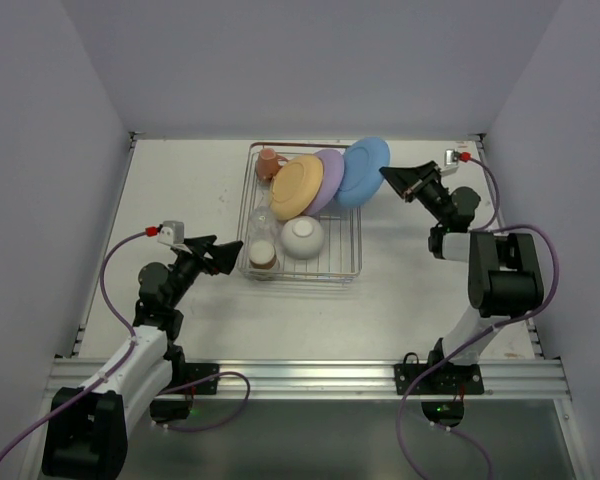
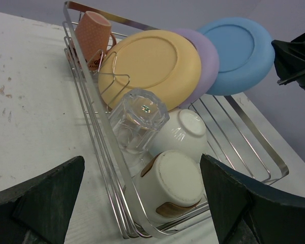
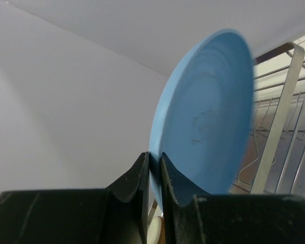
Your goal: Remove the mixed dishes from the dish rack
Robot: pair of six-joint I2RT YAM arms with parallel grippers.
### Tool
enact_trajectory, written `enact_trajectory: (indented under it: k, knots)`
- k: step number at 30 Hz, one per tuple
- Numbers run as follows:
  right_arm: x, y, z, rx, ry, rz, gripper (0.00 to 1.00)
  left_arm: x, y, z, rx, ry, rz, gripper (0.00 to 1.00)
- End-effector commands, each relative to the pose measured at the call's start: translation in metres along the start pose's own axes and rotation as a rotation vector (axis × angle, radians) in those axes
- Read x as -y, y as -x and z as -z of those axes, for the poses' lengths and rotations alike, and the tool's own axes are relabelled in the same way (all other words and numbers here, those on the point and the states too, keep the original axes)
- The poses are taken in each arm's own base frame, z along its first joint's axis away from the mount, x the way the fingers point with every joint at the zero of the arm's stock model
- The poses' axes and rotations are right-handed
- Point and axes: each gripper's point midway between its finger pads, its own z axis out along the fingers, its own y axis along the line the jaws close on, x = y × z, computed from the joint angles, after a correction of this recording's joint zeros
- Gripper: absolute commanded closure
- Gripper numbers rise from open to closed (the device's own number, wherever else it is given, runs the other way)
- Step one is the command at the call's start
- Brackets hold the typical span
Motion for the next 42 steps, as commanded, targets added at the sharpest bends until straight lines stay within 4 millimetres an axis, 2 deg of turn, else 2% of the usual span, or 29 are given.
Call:
enact_trajectory:
  k: [1, 7, 20, 23, 24, 26, 28, 29, 31, 32, 35, 37, 39, 42]
  knots:
    - [-0.084, 0.031, 0.014, 0.104, 0.279, 0.252, 1.00, 0.012, 0.026, -0.005, 0.064, -0.047, -0.045, 0.00]
    - [-0.100, 0.038, 0.025, 0.116, 0.306, 0.295, 1.00, 0.013, 0.026, -0.005, 0.063, -0.049, -0.045, 0.00]
    - [-0.135, 0.030, 0.036, 0.096, 0.334, 0.416, 1.00, 0.013, 0.026, -0.005, 0.064, -0.050, -0.047, 0.00]
    - [-0.140, 0.031, 0.035, 0.092, 0.297, 0.449, 1.00, 0.013, 0.026, -0.005, 0.065, -0.049, -0.049, 0.00]
    - [-0.133, 0.034, 0.033, 0.089, 0.248, 0.433, 1.00, 0.013, 0.026, -0.005, 0.065, -0.049, -0.049, 0.00]
    - [-0.138, 0.036, 0.035, 0.102, 0.218, 0.490, 1.00, 0.013, 0.027, -0.005, 0.067, -0.048, -0.048, 0.00]
    - [-0.128, 0.040, 0.033, 0.107, 0.144, 0.507, 1.00, 0.013, 0.026, -0.005, 0.065, -0.049, -0.047, 0.00]
    - [-0.134, 0.040, 0.035, 0.113, 0.138, 0.524, 1.00, 0.013, 0.027, -0.005, 0.068, -0.049, -0.048, 0.00]
    - [-0.126, 0.044, 0.034, 0.121, 0.080, 0.539, 1.00, 0.013, 0.027, -0.005, 0.068, -0.049, -0.047, 0.00]
    - [-0.130, 0.045, 0.036, 0.131, 0.069, 0.553, 1.00, 0.013, 0.027, -0.005, 0.068, -0.049, -0.047, 0.00]
    - [-0.113, 0.052, 0.033, 0.141, -0.086, 0.545, 1.00, 0.013, 0.026, -0.005, 0.064, -0.047, -0.045, 0.00]
    - [-0.105, 0.053, 0.030, 0.152, -0.182, 0.616, 1.00, 0.013, 0.026, -0.005, 0.063, -0.050, -0.044, 0.00]
    - [-0.101, 0.059, 0.029, 0.189, -0.273, 0.655, 1.00, 0.013, 0.026, -0.005, 0.063, -0.050, -0.044, 0.00]
    - [-0.098, 0.054, 0.022, 0.182, -0.344, 0.682, 1.00, 0.014, 0.027, -0.005, 0.063, -0.052, -0.044, 0.00]
